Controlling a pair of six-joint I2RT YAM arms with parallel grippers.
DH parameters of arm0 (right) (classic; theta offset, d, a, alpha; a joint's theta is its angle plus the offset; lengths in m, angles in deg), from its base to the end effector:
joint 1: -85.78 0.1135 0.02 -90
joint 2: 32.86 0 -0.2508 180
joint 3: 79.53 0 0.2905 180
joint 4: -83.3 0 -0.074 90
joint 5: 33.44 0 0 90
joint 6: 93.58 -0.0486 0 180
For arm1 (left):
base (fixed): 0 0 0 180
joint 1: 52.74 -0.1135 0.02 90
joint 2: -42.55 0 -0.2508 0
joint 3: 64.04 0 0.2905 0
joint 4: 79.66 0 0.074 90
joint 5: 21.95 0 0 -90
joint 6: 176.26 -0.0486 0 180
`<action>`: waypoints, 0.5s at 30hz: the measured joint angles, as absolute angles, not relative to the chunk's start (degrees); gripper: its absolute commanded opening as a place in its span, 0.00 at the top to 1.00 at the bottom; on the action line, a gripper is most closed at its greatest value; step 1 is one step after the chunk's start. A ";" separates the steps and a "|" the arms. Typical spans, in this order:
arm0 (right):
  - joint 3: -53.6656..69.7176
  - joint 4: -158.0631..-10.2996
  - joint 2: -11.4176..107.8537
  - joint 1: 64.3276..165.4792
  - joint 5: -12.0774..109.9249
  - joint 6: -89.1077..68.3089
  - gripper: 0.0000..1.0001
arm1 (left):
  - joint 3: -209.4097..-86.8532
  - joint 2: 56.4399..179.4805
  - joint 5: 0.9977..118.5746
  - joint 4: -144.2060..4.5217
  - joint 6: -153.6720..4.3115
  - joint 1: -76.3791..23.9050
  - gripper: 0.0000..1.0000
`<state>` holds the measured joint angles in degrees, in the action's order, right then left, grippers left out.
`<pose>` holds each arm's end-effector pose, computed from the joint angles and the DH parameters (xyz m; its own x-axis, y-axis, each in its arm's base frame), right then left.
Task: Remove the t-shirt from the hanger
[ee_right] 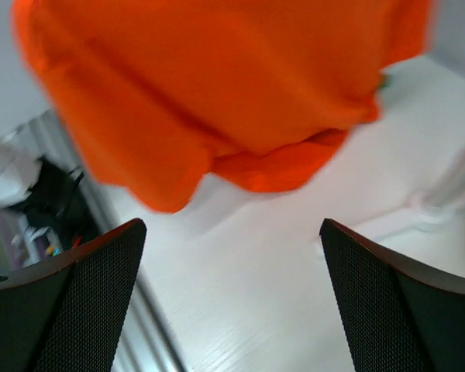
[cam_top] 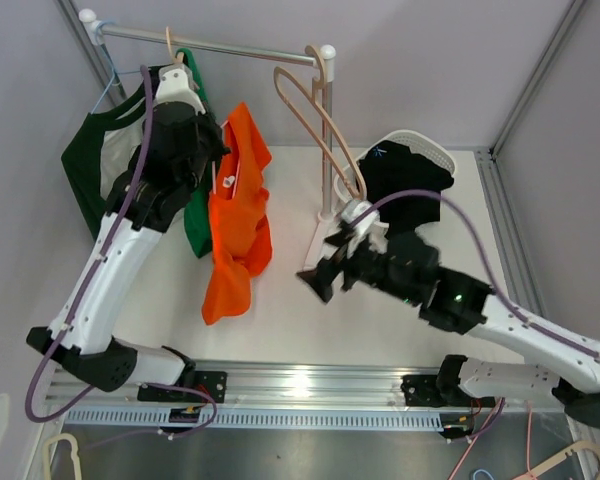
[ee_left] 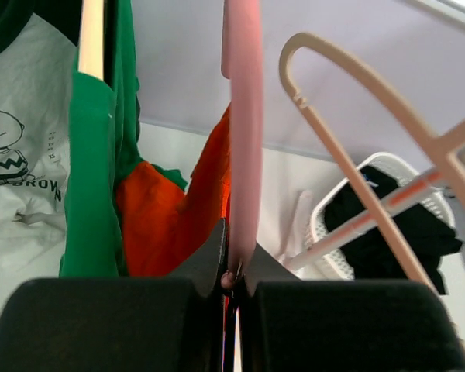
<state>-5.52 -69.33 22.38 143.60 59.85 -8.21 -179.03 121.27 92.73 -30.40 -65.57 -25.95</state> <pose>0.1479 0.2297 0.3947 -0.1451 -0.0794 -0.9862 -0.8057 0.5881 0.0713 0.2951 -0.1262 0.5048 -0.2041 -0.2566 -0.9447 -0.0275 0.9662 -0.2565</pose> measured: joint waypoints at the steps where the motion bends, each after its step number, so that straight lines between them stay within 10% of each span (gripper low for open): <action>1: -6.11 -70.65 24.02 147.47 61.45 -7.51 0.01 | -179.03 120.27 93.92 -30.29 -65.05 -24.97 0.99; 15: -6.79 -94.99 46.18 163.18 69.08 -4.75 0.01 | -173.19 114.19 101.41 -30.00 -60.17 -20.51 0.99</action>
<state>-6.79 -94.99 46.18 163.18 69.08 -4.75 -173.19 114.19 101.41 -30.00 -60.17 -20.51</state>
